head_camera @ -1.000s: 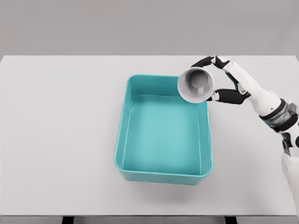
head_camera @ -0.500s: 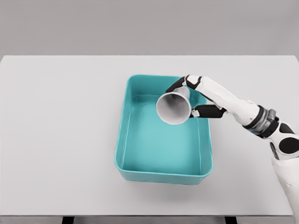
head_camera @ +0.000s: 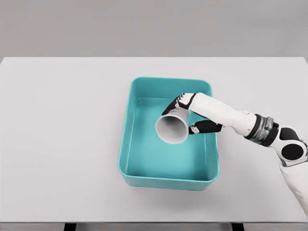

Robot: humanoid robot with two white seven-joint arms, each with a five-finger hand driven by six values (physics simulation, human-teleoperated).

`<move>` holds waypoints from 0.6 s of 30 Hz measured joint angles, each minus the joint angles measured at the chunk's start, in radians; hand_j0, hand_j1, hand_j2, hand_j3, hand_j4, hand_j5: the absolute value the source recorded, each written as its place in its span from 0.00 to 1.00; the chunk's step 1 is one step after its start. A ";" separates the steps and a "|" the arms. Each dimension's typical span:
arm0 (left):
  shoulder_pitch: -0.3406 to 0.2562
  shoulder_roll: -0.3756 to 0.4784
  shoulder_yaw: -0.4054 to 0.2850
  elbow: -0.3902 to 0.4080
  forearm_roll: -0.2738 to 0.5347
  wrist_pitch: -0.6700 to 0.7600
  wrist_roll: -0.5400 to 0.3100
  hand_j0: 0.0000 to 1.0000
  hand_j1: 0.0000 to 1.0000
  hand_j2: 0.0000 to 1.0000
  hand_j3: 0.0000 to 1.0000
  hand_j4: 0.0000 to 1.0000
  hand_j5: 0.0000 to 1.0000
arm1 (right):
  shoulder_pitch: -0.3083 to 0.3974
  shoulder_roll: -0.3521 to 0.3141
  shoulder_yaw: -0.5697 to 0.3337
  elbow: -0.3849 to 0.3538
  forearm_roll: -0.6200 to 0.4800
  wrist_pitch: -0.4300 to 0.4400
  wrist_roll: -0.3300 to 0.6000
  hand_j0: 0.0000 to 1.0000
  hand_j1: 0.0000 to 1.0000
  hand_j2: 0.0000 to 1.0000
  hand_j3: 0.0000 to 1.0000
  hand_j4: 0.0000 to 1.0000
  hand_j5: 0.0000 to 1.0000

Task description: Put the paper cup into the basket with your right arm

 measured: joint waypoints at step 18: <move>0.000 0.000 0.000 0.000 0.000 0.000 0.000 1.00 1.00 1.00 1.00 1.00 1.00 | -0.009 -0.009 -0.005 -0.017 -0.001 0.016 0.000 0.98 0.98 0.98 0.98 0.98 0.98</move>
